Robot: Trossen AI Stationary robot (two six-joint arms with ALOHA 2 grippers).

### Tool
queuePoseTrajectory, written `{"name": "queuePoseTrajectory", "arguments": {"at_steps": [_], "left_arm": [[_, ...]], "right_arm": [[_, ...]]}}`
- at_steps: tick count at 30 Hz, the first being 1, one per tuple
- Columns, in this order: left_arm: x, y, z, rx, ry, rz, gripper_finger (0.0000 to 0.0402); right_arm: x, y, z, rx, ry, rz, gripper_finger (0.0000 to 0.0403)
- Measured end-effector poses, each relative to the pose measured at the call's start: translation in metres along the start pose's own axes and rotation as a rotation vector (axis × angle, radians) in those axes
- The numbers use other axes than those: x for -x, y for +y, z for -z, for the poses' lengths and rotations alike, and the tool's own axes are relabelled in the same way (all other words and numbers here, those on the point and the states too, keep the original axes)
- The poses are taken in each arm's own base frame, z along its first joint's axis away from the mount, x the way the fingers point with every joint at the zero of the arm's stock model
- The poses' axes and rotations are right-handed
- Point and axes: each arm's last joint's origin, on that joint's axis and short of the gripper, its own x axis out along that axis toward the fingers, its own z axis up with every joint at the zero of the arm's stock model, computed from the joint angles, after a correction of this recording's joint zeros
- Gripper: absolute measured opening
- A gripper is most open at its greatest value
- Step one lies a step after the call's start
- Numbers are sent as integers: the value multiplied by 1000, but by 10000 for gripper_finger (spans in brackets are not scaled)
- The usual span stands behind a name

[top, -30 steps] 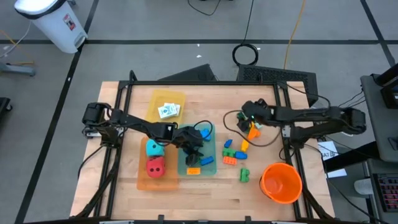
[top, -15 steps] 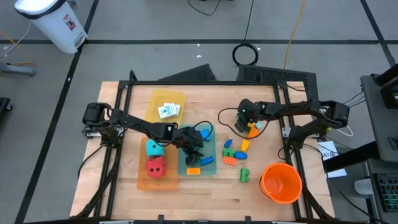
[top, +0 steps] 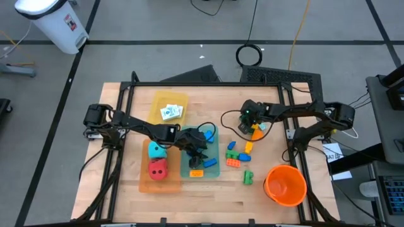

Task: Pick & Place Toys
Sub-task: Put the green game piece into the green bin

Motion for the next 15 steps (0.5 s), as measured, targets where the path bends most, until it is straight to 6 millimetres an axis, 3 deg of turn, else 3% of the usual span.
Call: {"name": "queuePoseTrajectory", "arguments": {"at_steps": [5, 15], "left_arm": [[1, -2, -12, -37, -134, -1, 214], [5, -3, -30, 20, -346, -78, 221]], "right_arm": [[13, 7, -3, 110, -62, -30, 88], [76, 47, 0, 393, -356, -198, 97]]}}
